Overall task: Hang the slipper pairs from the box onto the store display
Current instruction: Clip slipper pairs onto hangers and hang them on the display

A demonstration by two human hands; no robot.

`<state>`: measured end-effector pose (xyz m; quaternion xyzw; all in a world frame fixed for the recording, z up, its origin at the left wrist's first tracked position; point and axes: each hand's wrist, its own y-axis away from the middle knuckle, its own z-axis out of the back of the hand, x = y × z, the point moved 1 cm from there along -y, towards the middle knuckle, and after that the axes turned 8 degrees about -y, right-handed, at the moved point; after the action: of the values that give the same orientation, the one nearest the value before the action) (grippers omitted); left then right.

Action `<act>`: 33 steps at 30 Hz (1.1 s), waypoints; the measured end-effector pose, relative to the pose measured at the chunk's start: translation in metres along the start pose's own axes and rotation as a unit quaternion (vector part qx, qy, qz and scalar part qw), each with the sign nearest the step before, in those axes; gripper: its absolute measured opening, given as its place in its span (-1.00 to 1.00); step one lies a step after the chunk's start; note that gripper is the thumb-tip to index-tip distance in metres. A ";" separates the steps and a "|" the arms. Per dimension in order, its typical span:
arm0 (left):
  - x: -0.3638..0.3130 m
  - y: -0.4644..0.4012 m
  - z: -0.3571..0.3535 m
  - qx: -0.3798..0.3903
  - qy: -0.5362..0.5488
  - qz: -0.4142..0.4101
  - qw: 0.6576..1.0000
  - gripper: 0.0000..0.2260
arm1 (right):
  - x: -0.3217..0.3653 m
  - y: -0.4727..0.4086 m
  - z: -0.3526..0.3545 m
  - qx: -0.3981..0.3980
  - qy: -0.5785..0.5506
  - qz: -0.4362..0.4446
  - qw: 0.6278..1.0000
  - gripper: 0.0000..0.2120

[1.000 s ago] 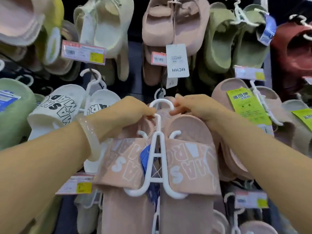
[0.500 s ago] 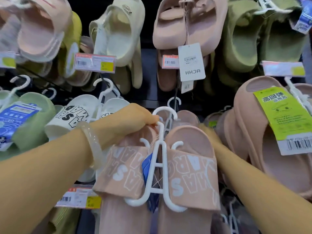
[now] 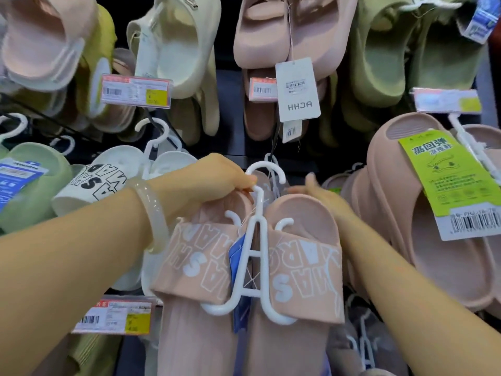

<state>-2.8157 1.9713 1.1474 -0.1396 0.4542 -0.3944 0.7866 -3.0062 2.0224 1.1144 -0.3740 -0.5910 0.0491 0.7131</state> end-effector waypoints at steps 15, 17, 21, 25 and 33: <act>-0.051 -0.039 0.002 -0.085 0.092 -0.056 0.991 -0.75 | 0.040 0.019 0.021 -0.093 0.039 0.106 0.989 -0.59; -0.054 -0.045 0.000 -0.086 0.080 -0.065 0.991 -0.70 | 0.045 0.013 0.023 -0.113 0.026 0.113 0.987 -0.65; -0.062 -0.063 0.002 -0.095 0.080 -0.067 0.990 -0.75 | 0.054 -0.004 0.028 -0.164 0.033 0.119 0.979 -0.84; -0.063 -0.082 0.005 -0.114 0.118 -0.067 0.984 -0.80 | 0.067 -0.018 0.026 -0.172 0.057 0.126 0.975 -0.89; -0.036 -0.100 -0.009 -0.068 0.094 -0.007 0.993 -0.75 | 0.056 -0.034 0.023 -0.160 0.129 0.048 0.977 -0.80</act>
<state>-2.8826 1.9341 1.2220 -0.1581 0.5505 -0.3794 0.7267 -3.0224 2.0375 1.1801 -0.5148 -0.4756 -0.0605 0.7108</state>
